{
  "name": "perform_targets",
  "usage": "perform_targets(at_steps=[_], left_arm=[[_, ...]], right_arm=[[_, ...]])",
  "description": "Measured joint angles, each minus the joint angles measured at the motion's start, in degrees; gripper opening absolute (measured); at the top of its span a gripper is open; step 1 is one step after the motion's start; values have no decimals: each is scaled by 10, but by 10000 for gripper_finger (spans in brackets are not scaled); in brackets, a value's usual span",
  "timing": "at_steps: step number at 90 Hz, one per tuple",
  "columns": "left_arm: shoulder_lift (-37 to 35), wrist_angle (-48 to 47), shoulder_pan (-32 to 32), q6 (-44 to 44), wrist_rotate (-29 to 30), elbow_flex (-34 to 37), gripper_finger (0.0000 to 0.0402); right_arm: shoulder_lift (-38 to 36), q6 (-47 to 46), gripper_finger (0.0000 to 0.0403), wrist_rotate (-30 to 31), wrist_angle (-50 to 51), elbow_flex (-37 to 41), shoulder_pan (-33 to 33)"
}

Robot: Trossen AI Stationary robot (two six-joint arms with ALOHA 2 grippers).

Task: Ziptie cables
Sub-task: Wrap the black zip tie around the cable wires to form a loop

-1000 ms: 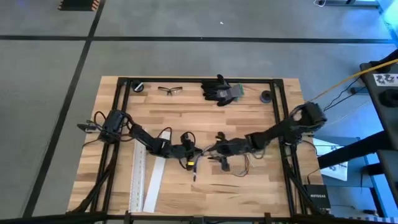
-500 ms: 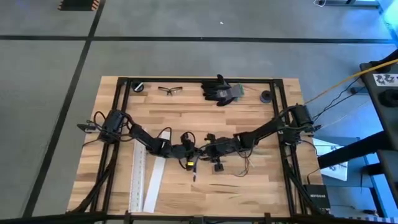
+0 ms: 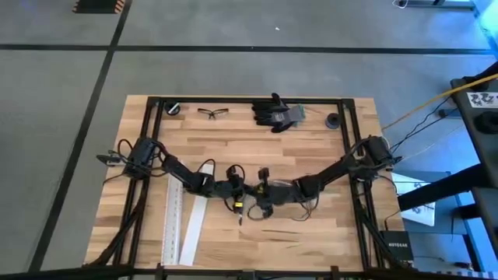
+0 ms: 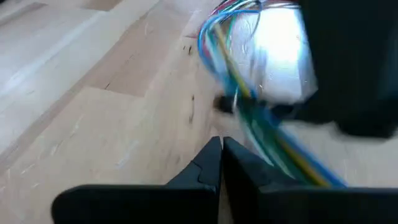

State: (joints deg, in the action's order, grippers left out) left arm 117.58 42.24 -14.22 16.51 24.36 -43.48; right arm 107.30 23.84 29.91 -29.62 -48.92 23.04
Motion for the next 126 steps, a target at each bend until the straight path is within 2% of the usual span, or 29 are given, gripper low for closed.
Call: perform_targets(at_steps=[14, 27, 37, 55, 70, 83, 100, 126], left_arm=[[-2, -18, 4, 14, -2, -1, 0], [-1, -17, 7, 7, -4, -1, 0], [-6, -10, 0, -16, -3, 1, 0], [-68, -67, -21, -33, -6, 4, 8], [-152, -172, -32, -10, -7, 2, 57], [-200, -180, -48, -2, -7, 2, 101], [-193, -167, -66, -4, -9, 1, 130], [-173, -127, -69, 6, -12, 0, 133]], right_arm=[[-34, -2, 0, 15, 10, -31, 56], [-39, -79, 0, 14, 89, -47, 94], [-39, -143, 0, 25, 113, -46, 105], [-39, -209, 0, 15, 120, -31, 97], [-39, -241, 0, -2, 123, -26, 76], [-39, -256, 0, -12, 123, -26, 58], [-39, -276, 0, -30, 122, -26, 39], [-39, -299, 0, -42, 130, -26, 27]])
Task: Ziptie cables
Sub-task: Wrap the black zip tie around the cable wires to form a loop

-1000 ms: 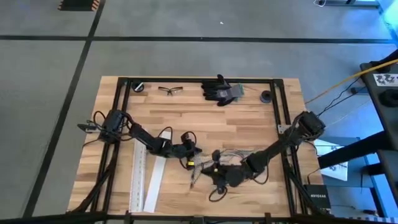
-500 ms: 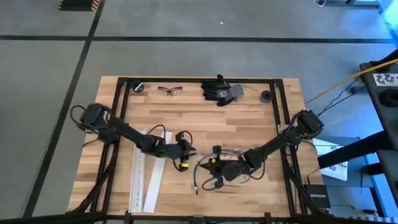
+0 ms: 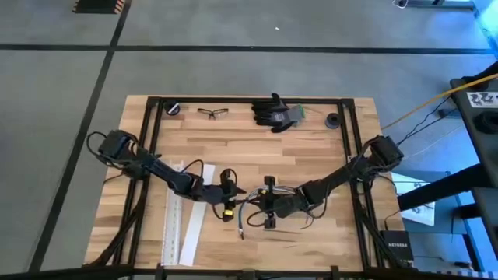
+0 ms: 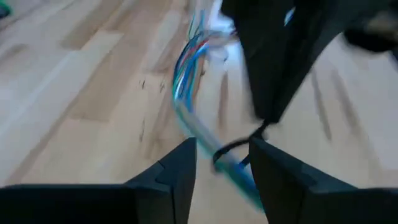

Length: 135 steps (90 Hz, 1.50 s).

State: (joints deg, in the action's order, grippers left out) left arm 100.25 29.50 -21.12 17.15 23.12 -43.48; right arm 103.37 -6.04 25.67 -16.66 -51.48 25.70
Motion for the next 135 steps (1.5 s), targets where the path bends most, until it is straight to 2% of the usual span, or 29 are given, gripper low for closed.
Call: perform_targets(at_steps=[25, 45, 53, 66, 84, 93, 105, 120, 135], left_arm=[[9, 22, -3, 2, -26, 0, 133], [57, 76, -1, -28, -4, -7, 129], [65, 74, -1, -43, 11, -14, 101], [73, 58, 1, -51, 12, -15, 17], [72, 45, 1, -51, 15, -15, 5], [71, 42, 1, -46, 16, -15, 4], [71, 41, 1, -40, 16, -15, 4], [70, 46, 1, -41, 16, -15, 3], [70, 45, 1, -41, 16, -15, 2]], right_arm=[[0, -6, 0, -3, 2, 0, -7], [0, -12, 0, -4, 2, 0, -8], [0, -12, 0, -4, 1, 0, -8], [0, -17, 0, 3, -2, 0, -8], [-7, -49, 4, 6, 19, 0, -12], [-36, -69, 27, -14, 75, 0, -22], [-57, -73, 84, -39, 139, 0, -31], [-23, -40, 141, -63, 64, 0, -43], [14, -8, 154, -122, -18, 1, -63]])
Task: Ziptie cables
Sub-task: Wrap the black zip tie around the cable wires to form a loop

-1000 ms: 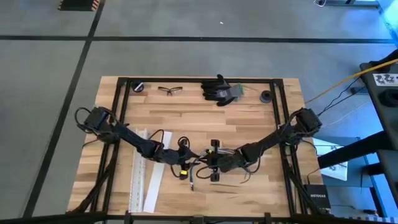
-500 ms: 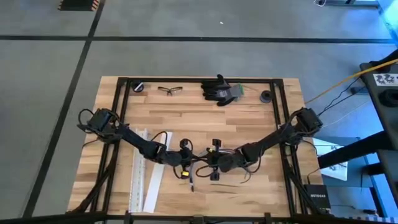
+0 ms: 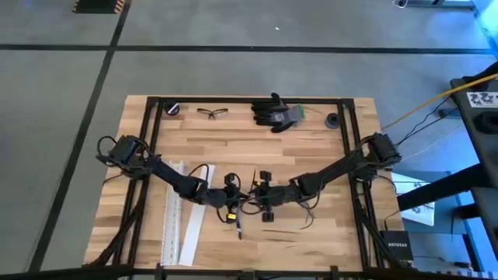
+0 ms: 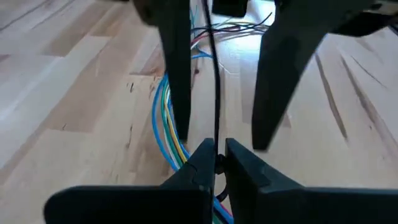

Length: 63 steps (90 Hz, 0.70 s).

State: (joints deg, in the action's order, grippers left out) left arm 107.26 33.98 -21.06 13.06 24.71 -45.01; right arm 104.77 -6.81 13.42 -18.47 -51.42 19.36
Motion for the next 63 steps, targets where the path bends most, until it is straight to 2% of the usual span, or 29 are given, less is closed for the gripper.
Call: perform_targets(at_steps=[15, 32, 53, 63], left_arm=[[0, -3, 0, 0, 0, 0, 2], [0, -7, -1, -1, -4, 0, 2], [0, -18, -4, 23, 0, 3, 5], [7, -15, -9, 34, 4, 7, 7]], right_arm=[[6, 10, 118, -10, 6, 0, -8], [6, 40, 13, 1, 3, 0, -6], [0, 58, 0, 13, -47, 0, -6], [0, 75, 0, 67, -44, 0, -1]])
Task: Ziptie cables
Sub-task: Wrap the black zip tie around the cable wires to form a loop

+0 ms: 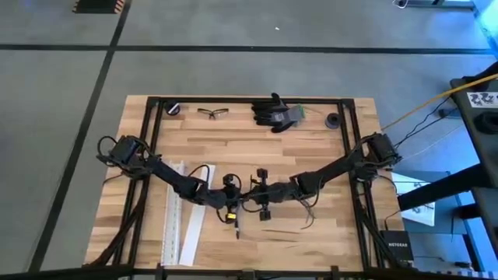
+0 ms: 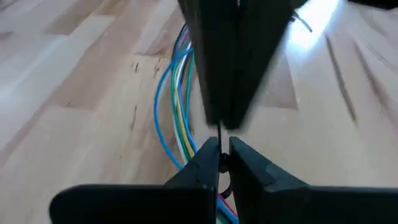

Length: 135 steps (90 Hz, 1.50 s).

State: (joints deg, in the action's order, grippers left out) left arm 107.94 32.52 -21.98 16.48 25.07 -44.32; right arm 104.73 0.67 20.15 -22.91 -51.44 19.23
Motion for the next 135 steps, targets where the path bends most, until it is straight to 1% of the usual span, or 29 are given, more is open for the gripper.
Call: perform_targets(at_steps=[7, 15, 27, 34, 45, 53, 60, 67, 75, 85, 90, 101, 107, 114, 126, 135], left_arm=[[12, 8, 0, 3, 2, 0, 8], [18, 15, 1, 6, -2, 0, 8], [19, 31, 3, 1, -7, 1, 9], [19, 34, 3, 1, -7, 1, 9], [19, 33, 3, 1, -6, 1, 10], [19, 33, 3, 1, -6, 1, 10], [19, 33, 3, 2, -5, 1, 10], [19, 37, 3, 1, -5, 1, 10], [19, 43, 3, -1, -5, 1, 10], [19, 41, 3, -1, -5, 1, 10], [19, 42, 3, -1, -5, 1, 10], [19, 44, 3, -2, -5, 1, 10], [19, 44, 3, -2, -4, 1, 10], [19, 44, 3, -2, -4, 1, 10], [19, 47, 3, -2, -4, 1, 10], [19, 47, 3, -1, -4, 1, 10]], right_arm=[[0, 28, 0, 32, 5, 0, 9], [-2, 35, 0, 27, 5, 0, 13], [-4, 22, 0, 38, 29, 0, 24], [-15, -12, 8, 38, 61, 0, 27], [-48, -72, 45, 26, 131, 0, 25], [-80, -84, 86, 24, 183, 0, 24], [-97, -94, 117, 11, 218, 0, 25], [-93, -99, 138, -6, 199, 9, 24], [-63, -99, 145, -23, 119, 30, 21], [-34, -95, 136, -24, 41, 50, 13], [-20, -95, 126, -37, -6, 50, 6], [6, -94, 99, -78, -43, 50, -7], [13, -94, 83, -92, -44, 50, -11], [18, -87, 63, -87, -49, 50, -10], [20, -65, 12, -87, -76, 50, -9], [19, -58, 6, -89, -73, 50, -9]])
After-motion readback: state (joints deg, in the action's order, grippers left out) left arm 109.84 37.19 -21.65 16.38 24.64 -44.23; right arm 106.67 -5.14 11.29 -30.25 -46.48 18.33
